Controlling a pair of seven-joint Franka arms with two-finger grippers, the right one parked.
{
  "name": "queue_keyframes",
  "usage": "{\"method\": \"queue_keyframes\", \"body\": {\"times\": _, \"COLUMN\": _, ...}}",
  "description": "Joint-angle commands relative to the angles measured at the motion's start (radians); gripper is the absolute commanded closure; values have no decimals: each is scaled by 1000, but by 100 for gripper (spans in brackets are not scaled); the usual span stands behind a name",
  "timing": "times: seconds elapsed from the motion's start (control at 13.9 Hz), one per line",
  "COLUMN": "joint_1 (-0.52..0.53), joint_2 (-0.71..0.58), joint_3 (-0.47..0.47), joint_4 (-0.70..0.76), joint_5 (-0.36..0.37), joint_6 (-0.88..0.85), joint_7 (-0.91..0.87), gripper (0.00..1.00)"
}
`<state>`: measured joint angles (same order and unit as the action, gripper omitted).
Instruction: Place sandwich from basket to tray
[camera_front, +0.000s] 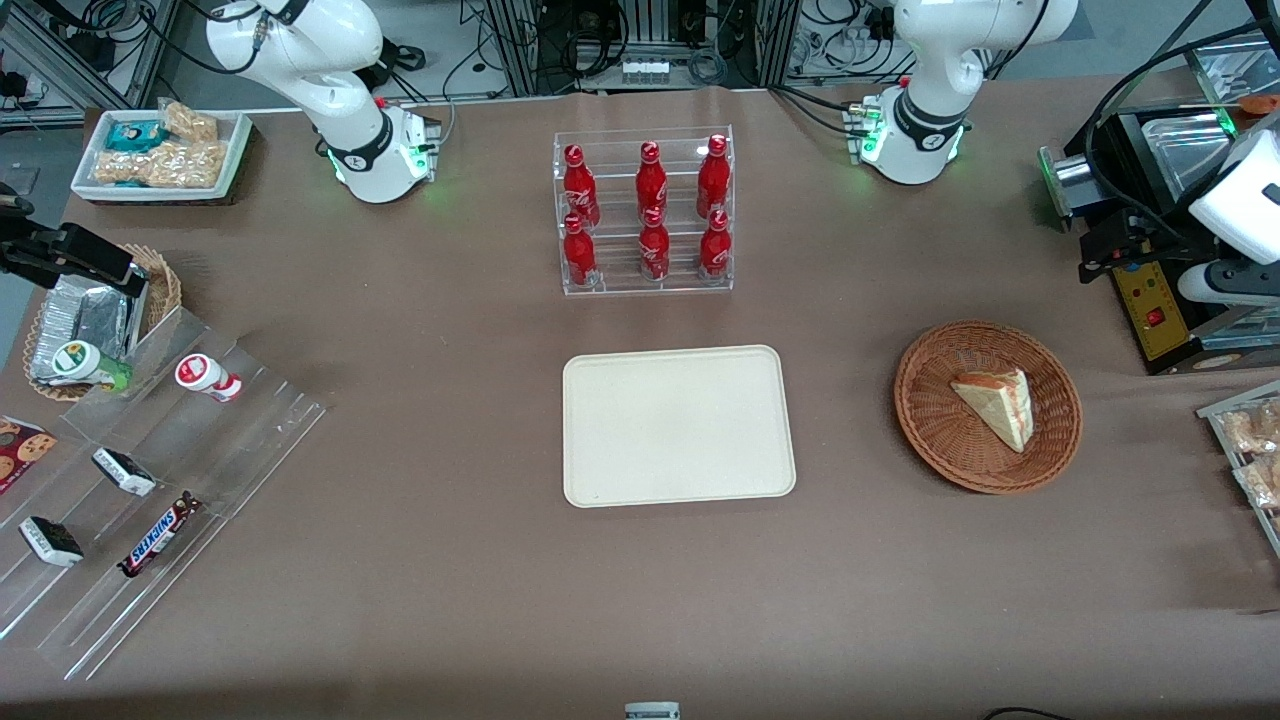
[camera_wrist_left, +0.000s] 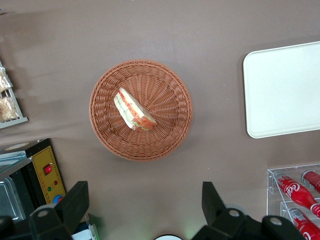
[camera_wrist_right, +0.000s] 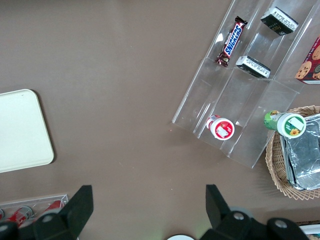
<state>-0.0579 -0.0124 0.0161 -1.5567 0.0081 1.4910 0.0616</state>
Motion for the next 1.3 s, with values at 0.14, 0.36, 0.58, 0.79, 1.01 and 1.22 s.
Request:
{"method": "queue_keyframes", "body": {"times": 0.14, "joint_1": 0, "joint_2": -3, "joint_3": 7, "joint_4": 4, "joint_5": -11, "joint_6": -15, "joint_7": 18, "gripper": 0}}
{"method": "queue_keyframes", "body": {"times": 0.36, "joint_1": 0, "joint_2": -3, "joint_3": 7, "joint_4": 4, "joint_5": -11, "joint_6": -17, "joint_7": 18, "gripper": 0}}
{"method": "queue_keyframes", "body": {"times": 0.58, "joint_1": -5, "joint_2": 0, "joint_3": 2, "joint_4": 4, "joint_5": -10, "joint_6": -17, "joint_7": 18, "gripper": 0}}
{"method": "queue_keyframes", "body": {"times": 0.79, "joint_1": -5, "joint_2": 2, "joint_3": 2, "joint_4": 0, "joint_5": -8, "joint_6": -21, "joint_7": 21, "gripper": 0}}
{"method": "queue_keyframes", "body": {"times": 1.01, "joint_1": 1, "joint_2": 17, "joint_3": 7, "joint_4": -19, "joint_5": 4, "joint_6": -17, "joint_7": 17, "gripper": 0}}
{"method": "queue_keyframes", "body": {"times": 1.22, "joint_1": 36, "joint_2": 26, "joint_3": 11, "joint_4": -158, "joint_5": 4, "joint_6": 99, "joint_7": 4, "gripper": 0}}
